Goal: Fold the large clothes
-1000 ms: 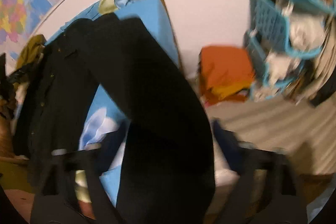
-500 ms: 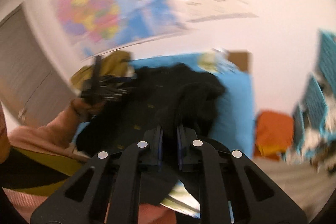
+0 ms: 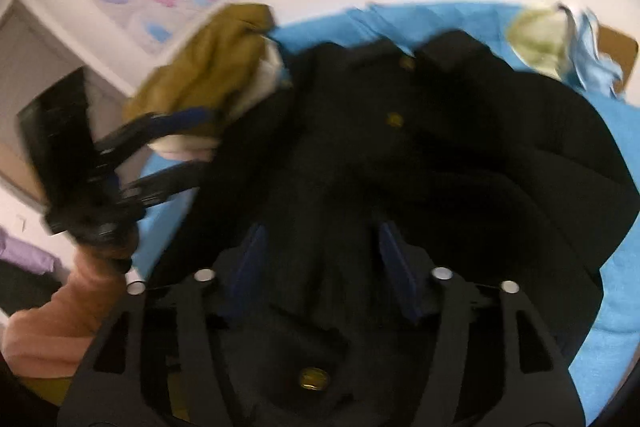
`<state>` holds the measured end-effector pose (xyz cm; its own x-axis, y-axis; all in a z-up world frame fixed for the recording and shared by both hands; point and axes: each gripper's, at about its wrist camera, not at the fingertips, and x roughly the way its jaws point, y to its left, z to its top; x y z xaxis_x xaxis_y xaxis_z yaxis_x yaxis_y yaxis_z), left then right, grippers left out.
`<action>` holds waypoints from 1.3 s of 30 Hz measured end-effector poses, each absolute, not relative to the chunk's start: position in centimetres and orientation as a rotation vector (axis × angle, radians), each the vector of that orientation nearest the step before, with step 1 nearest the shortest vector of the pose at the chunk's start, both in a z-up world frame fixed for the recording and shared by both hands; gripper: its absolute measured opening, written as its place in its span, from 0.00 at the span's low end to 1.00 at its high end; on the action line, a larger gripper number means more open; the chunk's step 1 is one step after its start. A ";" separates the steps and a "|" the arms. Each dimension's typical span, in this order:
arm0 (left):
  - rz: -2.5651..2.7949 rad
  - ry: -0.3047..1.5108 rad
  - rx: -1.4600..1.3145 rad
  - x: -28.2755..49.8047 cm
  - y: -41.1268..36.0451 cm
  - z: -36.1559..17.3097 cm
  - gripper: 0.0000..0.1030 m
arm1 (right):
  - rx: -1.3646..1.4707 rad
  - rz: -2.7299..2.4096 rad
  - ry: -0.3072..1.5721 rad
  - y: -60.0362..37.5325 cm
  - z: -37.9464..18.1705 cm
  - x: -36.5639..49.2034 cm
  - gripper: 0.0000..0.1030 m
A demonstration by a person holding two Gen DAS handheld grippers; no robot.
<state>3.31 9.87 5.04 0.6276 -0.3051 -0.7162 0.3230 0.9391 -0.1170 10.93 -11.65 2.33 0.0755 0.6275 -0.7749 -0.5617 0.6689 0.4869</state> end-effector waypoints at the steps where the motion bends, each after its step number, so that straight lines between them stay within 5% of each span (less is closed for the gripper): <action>1: -0.382 0.825 0.023 3.1 9.8 4.7 0.81 | 0.080 0.897 1.217 -12.1 2.0 11.0 0.61; 7: -0.577 0.863 0.054 1.3 5.7 2.6 0.83 | 0.170 0.779 1.037 -19.8 5.0 11.1 0.80; 17: -0.663 0.938 0.269 -0.6 -1.5 -1.7 0.89 | 0.395 0.509 1.128 -29.3 -2.9 15.7 0.80; 18: -0.655 0.953 0.263 -0.4 -1.4 -2.0 0.87 | 0.403 0.524 1.133 -28.9 -3.3 16.0 0.81; 22: -0.657 1.004 0.125 1.3 1.0 -2.1 0.41 | 0.423 0.550 1.115 -27.4 -4.3 17.2 0.80; 23: -0.653 1.002 0.088 1.6 1.8 -1.9 0.28 | 0.430 0.561 1.109 -27.4 -4.3 17.4 0.75; 24: -0.636 0.991 0.047 1.9 3.0 -1.4 0.26 | 0.435 0.599 1.114 -26.9 -4.4 17.6 0.56; 26: -0.600 0.971 -0.049 2.5 5.9 -0.5 0.18 | 0.395 0.604 1.123 -26.2 -4.4 18.0 0.33; 27: -0.580 0.964 -0.087 2.7 7.2 -0.1 0.17 | 0.378 0.622 1.116 -26.1 -4.2 18.0 0.10; 34: -0.357 0.968 -0.265 5.4 16.3 0.6 0.18 | 0.384 0.567 0.973 -29.7 -0.2 18.0 0.06; 39: -0.234 0.986 -0.288 7.2 18.5 -0.1 0.48 | 0.374 0.491 1.090 -30.0 -3.4 19.2 0.13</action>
<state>7.19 18.54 -0.14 0.5326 -0.3223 -0.7826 0.0633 0.9372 -0.3429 19.25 -30.03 -3.41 0.3744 0.5504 -0.7463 -0.1937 0.8335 0.5175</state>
